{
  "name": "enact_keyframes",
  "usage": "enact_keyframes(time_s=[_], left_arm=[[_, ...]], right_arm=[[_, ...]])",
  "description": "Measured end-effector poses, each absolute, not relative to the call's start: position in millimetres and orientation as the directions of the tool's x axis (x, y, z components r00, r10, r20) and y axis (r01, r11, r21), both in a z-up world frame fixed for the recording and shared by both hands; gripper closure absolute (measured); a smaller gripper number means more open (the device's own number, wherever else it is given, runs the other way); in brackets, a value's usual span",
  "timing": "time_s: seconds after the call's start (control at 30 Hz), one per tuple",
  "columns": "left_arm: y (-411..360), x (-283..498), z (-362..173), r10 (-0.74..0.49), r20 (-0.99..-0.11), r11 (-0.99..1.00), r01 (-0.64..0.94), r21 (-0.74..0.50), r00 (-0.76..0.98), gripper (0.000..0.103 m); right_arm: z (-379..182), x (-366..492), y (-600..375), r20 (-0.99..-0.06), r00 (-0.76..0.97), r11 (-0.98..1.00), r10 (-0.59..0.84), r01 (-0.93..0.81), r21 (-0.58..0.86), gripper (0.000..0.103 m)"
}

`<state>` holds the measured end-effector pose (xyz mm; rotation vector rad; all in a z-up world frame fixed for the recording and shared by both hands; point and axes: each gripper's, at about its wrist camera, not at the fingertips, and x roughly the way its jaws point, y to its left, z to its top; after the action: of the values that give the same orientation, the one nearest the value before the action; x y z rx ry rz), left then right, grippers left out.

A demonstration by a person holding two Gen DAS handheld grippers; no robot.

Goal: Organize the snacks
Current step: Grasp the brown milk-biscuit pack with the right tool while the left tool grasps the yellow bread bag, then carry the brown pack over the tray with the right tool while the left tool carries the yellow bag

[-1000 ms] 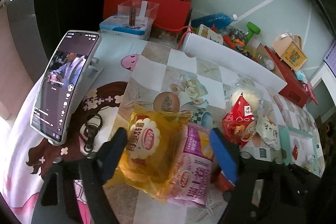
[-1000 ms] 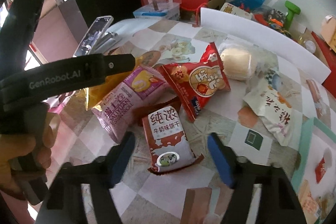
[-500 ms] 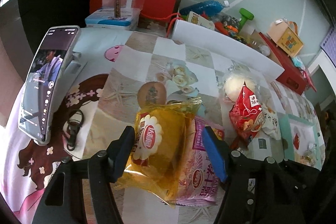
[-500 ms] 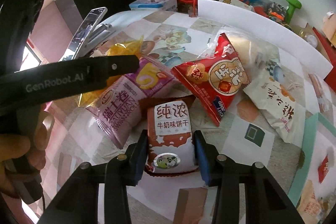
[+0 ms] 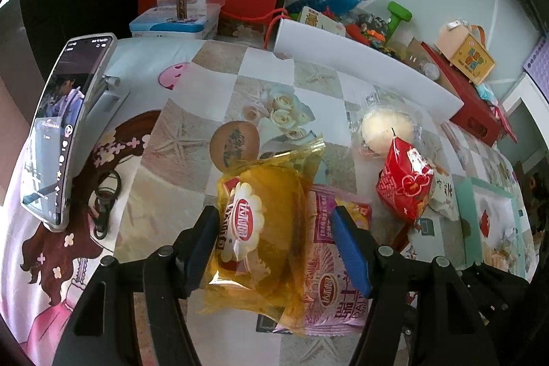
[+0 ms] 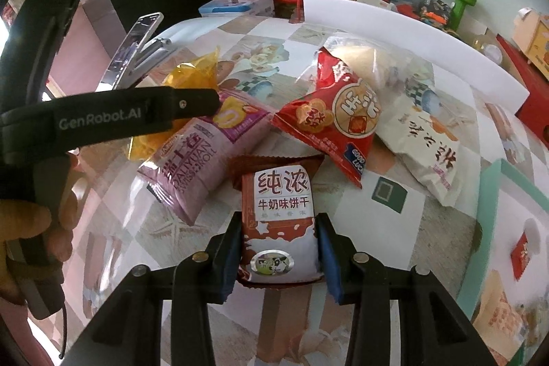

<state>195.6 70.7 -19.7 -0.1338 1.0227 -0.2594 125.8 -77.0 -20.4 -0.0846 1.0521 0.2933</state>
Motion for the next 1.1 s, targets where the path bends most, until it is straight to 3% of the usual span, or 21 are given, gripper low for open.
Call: enact_keyframes(time_s=[0.47, 0.5, 0.53, 0.57, 1.1], left_arm=[[78.6, 183.2, -20.9, -0.277, -0.838, 0.959, 0.09, -0.267, 0.47, 0.036], [78.5, 182.8, -20.2, -0.273, -0.839, 0.961, 0.09, -0.262, 0.471, 0.041], [78.6, 181.6, -19.6, -0.263, -0.841, 0.964, 0.086, -0.253, 0.472, 0.053], [77.8, 181.7, -19.6, -0.25, -0.847, 0.967, 0.083, -0.24, 0.47, 0.056], [75.7, 171.8, -7.7, -0.221, -0.845, 0.974, 0.073, -0.213, 0.487, 0.058]], right_arm=[[-18.8, 115.2, -87.0, -0.868, 0.459, 0.964, 0.188, -0.256, 0.074, 0.06], [-18.7, 114.8, -87.2, -0.868, 0.459, 0.964, 0.188, -0.254, 0.074, 0.06], [-18.6, 114.6, -87.3, -0.868, 0.459, 0.965, 0.187, -0.253, 0.074, 0.06], [-18.2, 114.1, -88.0, -0.868, 0.46, 0.965, 0.187, -0.252, 0.074, 0.06], [-6.3, 101.2, -93.7, -0.846, 0.492, 0.964, 0.206, -0.251, 0.089, 0.06]])
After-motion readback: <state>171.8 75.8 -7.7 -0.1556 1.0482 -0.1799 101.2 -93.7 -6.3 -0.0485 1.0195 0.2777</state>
